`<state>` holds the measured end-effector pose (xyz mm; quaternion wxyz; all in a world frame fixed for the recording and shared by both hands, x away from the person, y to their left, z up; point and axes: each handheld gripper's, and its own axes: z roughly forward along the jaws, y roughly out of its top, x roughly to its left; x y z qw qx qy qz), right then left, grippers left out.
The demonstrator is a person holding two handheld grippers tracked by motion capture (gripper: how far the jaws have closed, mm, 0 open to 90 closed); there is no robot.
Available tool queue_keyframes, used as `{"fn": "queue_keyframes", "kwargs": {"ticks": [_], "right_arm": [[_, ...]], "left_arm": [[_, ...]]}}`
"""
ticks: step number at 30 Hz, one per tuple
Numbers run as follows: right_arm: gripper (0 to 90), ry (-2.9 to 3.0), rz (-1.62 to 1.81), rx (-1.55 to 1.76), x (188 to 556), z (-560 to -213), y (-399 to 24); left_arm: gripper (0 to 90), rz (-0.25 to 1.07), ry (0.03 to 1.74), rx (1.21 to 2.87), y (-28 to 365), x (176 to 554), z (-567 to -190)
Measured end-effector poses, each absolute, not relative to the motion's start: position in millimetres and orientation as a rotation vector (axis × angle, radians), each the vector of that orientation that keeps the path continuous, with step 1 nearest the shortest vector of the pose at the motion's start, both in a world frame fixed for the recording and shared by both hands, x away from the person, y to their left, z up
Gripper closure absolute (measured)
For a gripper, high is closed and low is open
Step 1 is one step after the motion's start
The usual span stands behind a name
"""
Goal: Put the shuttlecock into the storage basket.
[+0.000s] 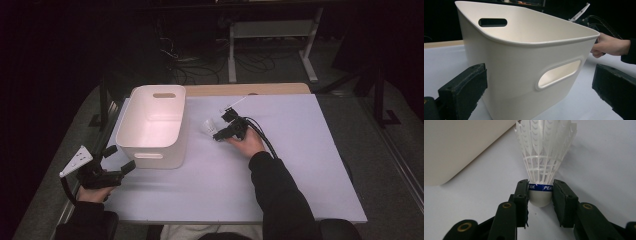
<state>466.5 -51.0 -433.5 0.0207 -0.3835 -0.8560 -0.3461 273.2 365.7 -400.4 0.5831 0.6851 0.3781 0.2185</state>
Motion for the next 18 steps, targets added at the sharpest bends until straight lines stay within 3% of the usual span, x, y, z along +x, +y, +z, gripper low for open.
{"fn": "queue_keyframes", "kwargs": {"ticks": [18], "right_arm": [[65.6,-2.643,-1.128,-1.232,467,-417,-69]], "left_arm": [[0.0,0.51,0.883,1.598,366,273,-400]]}}
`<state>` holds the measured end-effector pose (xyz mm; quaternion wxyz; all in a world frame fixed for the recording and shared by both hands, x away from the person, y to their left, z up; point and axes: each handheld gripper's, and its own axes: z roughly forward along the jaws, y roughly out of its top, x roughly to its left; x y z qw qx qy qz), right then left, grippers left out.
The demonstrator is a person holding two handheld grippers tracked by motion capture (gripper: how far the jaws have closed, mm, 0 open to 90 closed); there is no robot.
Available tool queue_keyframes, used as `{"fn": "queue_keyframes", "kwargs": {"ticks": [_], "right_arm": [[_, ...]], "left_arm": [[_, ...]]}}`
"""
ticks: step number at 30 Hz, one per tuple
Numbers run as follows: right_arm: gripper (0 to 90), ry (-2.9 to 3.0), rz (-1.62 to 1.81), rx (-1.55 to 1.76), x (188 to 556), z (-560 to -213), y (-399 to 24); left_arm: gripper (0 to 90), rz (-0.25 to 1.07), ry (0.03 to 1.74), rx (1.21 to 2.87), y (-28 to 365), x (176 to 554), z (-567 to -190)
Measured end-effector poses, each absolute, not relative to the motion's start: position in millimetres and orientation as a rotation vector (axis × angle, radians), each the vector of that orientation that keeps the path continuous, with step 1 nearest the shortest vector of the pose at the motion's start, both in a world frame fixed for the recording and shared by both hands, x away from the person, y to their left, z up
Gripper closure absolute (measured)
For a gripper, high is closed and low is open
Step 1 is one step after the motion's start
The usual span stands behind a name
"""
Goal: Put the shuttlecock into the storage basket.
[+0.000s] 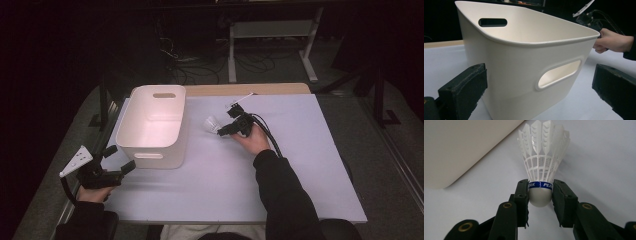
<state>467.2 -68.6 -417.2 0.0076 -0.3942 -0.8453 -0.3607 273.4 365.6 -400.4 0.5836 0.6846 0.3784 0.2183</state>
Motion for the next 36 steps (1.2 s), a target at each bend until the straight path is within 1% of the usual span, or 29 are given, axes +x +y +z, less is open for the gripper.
{"fn": "queue_keyframes", "kwargs": {"ticks": [15,27,36], "right_arm": [[65.9,-2.651,-1.19,-1.251,464,-394,-90],[66.2,-2.636,-1.238,-1.257,460,-379,-99],[66.3,-2.627,-1.305,-1.243,457,-361,-103]], "left_arm": [[0.0,0.511,0.884,1.599,366,273,-400],[0.0,0.511,0.885,1.596,366,273,-400],[0.0,0.512,0.885,1.597,365,273,-400]]}}
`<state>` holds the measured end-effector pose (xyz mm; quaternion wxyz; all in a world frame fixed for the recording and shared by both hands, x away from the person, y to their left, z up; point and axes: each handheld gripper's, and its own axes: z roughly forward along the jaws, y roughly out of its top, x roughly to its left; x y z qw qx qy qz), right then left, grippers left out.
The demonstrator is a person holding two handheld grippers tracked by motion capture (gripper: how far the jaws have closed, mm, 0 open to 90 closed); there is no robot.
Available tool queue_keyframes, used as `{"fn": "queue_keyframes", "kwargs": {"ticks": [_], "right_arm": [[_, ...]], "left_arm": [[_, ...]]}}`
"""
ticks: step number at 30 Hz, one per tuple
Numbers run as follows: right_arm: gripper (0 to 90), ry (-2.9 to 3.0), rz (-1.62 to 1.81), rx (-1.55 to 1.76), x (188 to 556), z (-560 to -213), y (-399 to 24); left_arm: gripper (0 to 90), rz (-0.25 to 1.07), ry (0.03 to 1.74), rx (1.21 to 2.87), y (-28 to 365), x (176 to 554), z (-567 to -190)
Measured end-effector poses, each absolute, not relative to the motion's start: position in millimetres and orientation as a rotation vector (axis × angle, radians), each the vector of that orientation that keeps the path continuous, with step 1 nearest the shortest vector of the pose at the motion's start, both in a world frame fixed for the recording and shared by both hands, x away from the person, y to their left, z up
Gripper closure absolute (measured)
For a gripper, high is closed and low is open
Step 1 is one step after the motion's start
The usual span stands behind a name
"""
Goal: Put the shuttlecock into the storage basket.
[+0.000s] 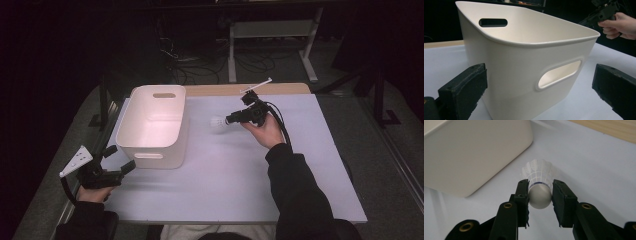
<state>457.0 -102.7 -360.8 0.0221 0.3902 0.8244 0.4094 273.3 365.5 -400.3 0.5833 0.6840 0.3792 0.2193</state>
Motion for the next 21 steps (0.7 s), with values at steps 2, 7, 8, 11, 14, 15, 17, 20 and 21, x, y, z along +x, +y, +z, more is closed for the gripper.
{"fn": "queue_keyframes", "kwargs": {"ticks": [2,7,8,11,14,15,17,20,21], "right_arm": [[66.2,2.55,1.271,1.203,456,-357,-103],[66.3,2.546,1.282,1.193,455,-350,-104],[66.3,2.535,1.292,1.178,453,-341,-106],[66.3,2.526,1.297,1.17,453,-335,-107],[66.3,2.522,1.301,1.164,451,-327,-108],[66.3,2.518,1.302,1.161,451,-325,-108],[66.3,2.514,1.306,1.156,450,-323,-109],[66.3,2.502,1.32,1.145,448,-314,-110],[66.3,2.499,1.323,1.142,448,-313,-110]], "left_arm": [[0.0,0.512,0.885,1.596,365,273,-400],[0.0,0.511,0.887,1.594,365,273,-400],[0.0,0.511,0.887,1.593,365,273,-400],[0.0,0.511,0.888,1.592,366,273,-400],[0.0,0.511,0.888,1.592,366,273,-400],[0.0,0.51,0.888,1.592,366,273,-400],[0.0,0.51,0.888,1.592,366,273,-400],[0.0,0.51,0.888,1.592,366,273,-400],[0.0,0.51,0.888,1.592,366,273,-400]]}}
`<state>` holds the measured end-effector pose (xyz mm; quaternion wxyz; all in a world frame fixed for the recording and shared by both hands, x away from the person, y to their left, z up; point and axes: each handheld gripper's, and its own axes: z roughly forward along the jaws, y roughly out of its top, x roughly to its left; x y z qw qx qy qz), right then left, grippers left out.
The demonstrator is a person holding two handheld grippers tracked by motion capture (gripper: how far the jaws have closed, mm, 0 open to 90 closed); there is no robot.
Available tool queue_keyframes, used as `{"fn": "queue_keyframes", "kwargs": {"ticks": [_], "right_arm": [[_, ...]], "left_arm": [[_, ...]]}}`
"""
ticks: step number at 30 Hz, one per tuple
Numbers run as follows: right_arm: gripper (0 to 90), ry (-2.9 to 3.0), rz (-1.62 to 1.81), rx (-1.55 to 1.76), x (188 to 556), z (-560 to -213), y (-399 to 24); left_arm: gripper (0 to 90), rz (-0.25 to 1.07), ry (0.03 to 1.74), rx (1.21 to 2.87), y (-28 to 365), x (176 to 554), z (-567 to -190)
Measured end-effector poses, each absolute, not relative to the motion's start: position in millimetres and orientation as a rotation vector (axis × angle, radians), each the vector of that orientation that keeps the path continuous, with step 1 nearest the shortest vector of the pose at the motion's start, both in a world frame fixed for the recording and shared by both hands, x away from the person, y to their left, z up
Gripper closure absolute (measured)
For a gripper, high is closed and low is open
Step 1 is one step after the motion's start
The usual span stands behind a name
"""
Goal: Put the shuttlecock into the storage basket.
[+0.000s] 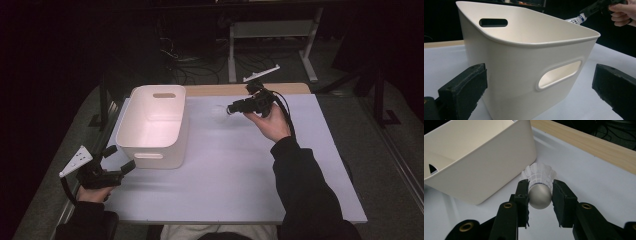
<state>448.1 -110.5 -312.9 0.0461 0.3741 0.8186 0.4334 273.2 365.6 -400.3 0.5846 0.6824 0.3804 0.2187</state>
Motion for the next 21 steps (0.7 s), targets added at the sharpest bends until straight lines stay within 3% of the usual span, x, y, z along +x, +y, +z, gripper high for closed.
{"fn": "queue_keyframes", "kwargs": {"ticks": [21], "right_arm": [[66.4,2.493,1.345,1.095,443,-287,-106]], "left_arm": [[0.0,0.51,0.888,1.59,366,273,-400]]}}
